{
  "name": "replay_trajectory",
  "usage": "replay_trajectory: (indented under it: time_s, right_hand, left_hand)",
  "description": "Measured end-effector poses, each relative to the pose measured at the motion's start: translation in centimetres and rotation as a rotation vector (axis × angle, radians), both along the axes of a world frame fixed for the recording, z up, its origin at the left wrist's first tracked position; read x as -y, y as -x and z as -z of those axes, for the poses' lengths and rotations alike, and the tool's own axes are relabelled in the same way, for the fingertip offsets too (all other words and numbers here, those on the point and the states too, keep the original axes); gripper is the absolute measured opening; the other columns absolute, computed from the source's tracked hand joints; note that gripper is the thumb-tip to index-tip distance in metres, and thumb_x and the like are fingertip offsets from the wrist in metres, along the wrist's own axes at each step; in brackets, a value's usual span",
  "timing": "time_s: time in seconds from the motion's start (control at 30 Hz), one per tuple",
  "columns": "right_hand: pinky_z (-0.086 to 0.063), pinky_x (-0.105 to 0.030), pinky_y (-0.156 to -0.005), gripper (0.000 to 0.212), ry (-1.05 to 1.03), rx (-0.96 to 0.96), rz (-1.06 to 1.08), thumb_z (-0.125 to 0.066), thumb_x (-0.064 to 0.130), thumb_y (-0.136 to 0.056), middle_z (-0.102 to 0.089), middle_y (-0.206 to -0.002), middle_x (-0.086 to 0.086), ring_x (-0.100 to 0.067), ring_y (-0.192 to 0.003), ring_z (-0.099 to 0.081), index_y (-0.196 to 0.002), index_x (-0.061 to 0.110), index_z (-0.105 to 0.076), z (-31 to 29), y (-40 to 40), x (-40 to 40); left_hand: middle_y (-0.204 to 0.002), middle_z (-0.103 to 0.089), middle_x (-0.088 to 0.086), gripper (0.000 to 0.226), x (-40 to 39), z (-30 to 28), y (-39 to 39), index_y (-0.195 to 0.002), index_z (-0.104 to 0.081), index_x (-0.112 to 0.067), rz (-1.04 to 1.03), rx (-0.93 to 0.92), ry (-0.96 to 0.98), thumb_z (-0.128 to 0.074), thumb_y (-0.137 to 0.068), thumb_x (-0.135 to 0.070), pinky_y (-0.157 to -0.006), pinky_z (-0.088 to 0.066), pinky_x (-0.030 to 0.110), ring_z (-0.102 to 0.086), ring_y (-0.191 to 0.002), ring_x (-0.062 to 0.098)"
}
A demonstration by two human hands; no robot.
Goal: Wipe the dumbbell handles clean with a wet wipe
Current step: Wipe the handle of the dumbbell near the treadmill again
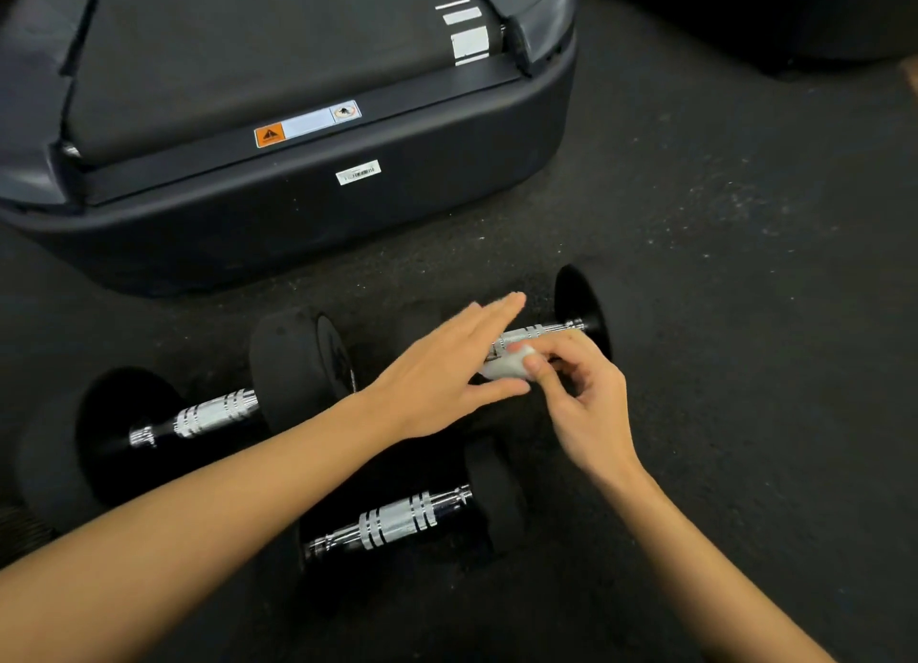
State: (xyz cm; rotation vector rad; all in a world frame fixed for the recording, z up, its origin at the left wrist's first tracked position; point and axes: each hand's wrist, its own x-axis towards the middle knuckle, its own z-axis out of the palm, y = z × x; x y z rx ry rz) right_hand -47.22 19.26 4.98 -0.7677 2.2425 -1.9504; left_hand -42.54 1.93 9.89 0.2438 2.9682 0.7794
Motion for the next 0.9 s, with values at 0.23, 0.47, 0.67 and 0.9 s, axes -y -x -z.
replay_trajectory:
  time_s: [0.23, 0.47, 0.67, 0.9]
  right_hand:
    - [-0.058, -0.036, -0.081, 0.020, 0.132, 0.053, 0.207, -0.070, 0.004, -0.089, -0.072, -0.091, -0.001, -0.019, -0.089, -0.071, -0.107, 0.012, -0.067, -2.1, 1.2, -1.7]
    - [-0.049, -0.029, -0.089, 0.041, -0.075, -0.124, 0.503, -0.082, 0.017, -0.078, -0.061, -0.113, -0.001, -0.012, -0.105, -0.058, -0.115, 0.014, -0.064, -0.9, 5.5, -4.9]
    - [-0.039, -0.034, -0.112, 0.063, -0.164, 0.005, 0.364, -0.080, 0.024, -0.081, -0.055, -0.141, 0.006, -0.005, -0.134, -0.046, -0.138, 0.021, -0.054, 0.7, 5.3, -3.5]
    - [-0.041, -0.032, -0.110, 0.060, -0.153, 0.014, 0.370, -0.079, 0.025, -0.082, -0.058, -0.137, 0.010, -0.002, -0.131, -0.048, -0.137, 0.023, -0.056, 0.8, 5.6, -3.4]
  left_hand:
    - [-0.117, -0.070, 0.003, 0.048, -2.7, 0.8, 2.3, -0.144, -0.047, -0.021, -0.136, -0.069, -0.321, -0.058, -0.097, -0.019, -0.086, -0.051, 0.022, -0.065, -0.089, 0.001]
    - [-0.084, -0.071, 0.006, 0.017, -2.7, 1.9, 5.1, -0.098, -0.072, -0.012, -0.385, -0.110, -0.126, -0.060, -0.095, -0.024, -0.071, -0.053, 0.045, -0.065, -0.075, 0.023]
    - [-0.117, -0.065, 0.009, 0.031, -6.1, 3.6, 8.1, -0.126, -0.058, -0.016, -0.288, -0.009, 0.299, -0.052, -0.095, -0.012, -0.086, -0.051, 0.040, -0.063, -0.105, 0.032]
    - [-0.131, -0.062, 0.012, 0.051, -7.3, 7.5, 3.8, -0.130, -0.061, -0.005, 0.018, -0.236, 0.801, -0.065, -0.079, -0.009, -0.104, -0.043, 0.030, -0.059, -0.123, 0.021]
